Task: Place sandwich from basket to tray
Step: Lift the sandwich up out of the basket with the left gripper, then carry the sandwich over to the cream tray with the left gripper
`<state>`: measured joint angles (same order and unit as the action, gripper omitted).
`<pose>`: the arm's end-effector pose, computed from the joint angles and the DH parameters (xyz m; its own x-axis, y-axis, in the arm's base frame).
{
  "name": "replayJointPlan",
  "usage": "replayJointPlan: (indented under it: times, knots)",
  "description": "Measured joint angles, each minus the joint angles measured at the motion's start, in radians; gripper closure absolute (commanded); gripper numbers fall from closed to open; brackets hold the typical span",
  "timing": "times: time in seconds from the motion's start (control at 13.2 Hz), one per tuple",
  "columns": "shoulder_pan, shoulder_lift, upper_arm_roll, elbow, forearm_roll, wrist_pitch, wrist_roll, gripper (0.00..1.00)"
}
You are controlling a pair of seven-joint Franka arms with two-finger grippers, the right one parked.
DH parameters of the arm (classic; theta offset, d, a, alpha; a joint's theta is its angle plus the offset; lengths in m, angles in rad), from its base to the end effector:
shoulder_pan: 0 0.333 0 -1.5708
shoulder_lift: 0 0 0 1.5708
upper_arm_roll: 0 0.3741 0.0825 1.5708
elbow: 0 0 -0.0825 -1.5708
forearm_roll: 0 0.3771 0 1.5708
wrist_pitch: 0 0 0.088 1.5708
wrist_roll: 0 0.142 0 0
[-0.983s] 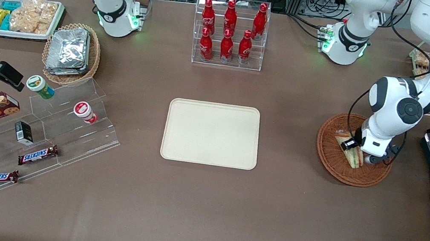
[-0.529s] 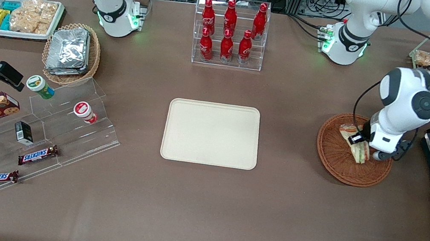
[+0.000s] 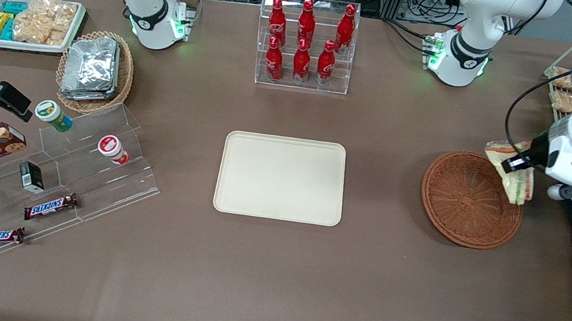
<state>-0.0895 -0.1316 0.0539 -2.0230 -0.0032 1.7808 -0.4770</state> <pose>0.4881 -0.0166 0.5232 0.8984 0.4269 -0.1029 0.4249 -0.9043 -0.0418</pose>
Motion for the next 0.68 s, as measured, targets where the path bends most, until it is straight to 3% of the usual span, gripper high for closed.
replayJointPlan:
  times: [0.38, 0.53, 0.68]
  knots:
    - [-0.010, 0.077, -0.058, 0.263, -0.001, -0.208, 0.034, 0.96]
    - [-0.011, 0.100, -0.126, 0.311, -0.004, -0.224, 0.035, 0.87]
    - [-0.013, 0.120, -0.233, 0.335, -0.006, -0.226, 0.033, 0.87]
